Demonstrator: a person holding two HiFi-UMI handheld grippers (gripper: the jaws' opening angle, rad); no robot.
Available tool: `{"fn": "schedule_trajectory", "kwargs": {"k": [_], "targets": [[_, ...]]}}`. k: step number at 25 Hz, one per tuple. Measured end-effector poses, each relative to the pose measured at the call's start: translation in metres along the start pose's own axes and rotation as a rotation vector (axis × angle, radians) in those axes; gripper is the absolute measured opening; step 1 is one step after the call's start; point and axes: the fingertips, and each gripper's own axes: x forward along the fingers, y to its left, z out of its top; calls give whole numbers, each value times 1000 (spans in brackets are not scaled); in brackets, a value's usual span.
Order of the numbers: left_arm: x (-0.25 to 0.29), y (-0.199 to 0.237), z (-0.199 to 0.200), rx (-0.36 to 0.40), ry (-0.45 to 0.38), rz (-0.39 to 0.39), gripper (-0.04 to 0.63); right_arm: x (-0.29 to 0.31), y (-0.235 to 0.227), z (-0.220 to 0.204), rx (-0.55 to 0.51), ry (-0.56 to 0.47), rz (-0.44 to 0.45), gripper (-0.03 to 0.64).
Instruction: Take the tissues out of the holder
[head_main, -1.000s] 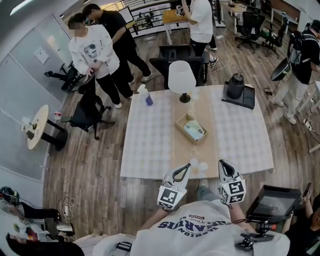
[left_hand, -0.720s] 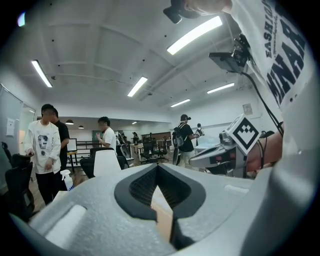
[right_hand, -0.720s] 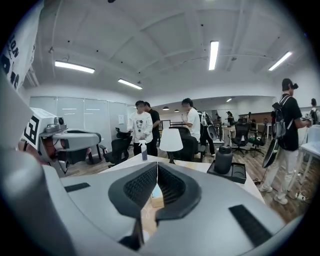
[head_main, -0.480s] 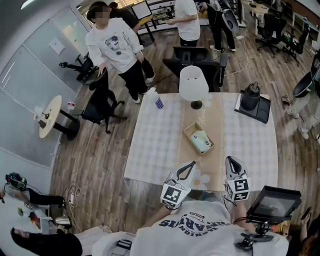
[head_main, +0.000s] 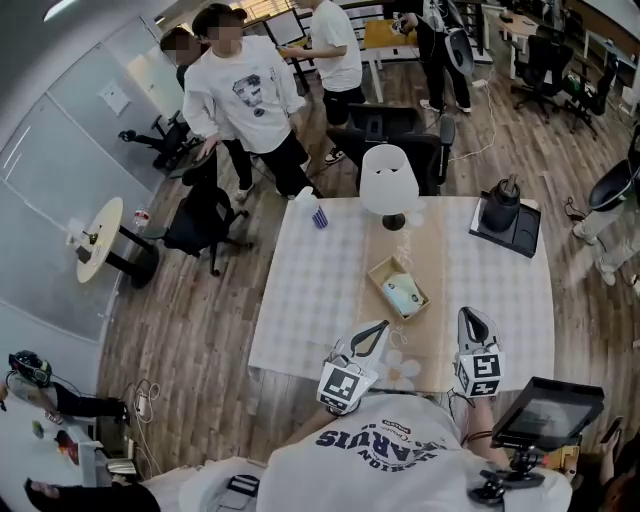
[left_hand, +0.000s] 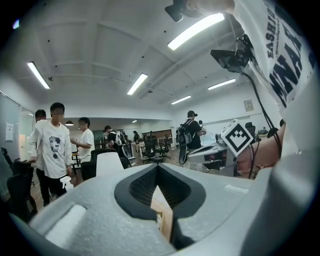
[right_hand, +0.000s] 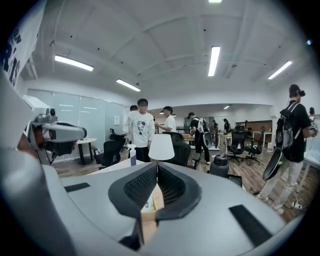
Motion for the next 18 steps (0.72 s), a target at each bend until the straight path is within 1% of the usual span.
{"fn": "schedule_trajectory", "kwargs": {"k": [2,4,10,13,18], "targets": [[6,7,1,8,-13,-10,5,-1,-5,9,0,-19,-25,9],[10,14,2,0,-27,-17,5,0,-4,10,3,-13,-36,9],[11,16,7,-26,-50,-38,5,-7,12,4,5,19,-28,9],[9,18,1,-38,-38,-43,5,-3,20,4,9,24,-16,9],[18,31,-12,-35,15,-8,5,3,20,7,16,18,-8,9]]}}
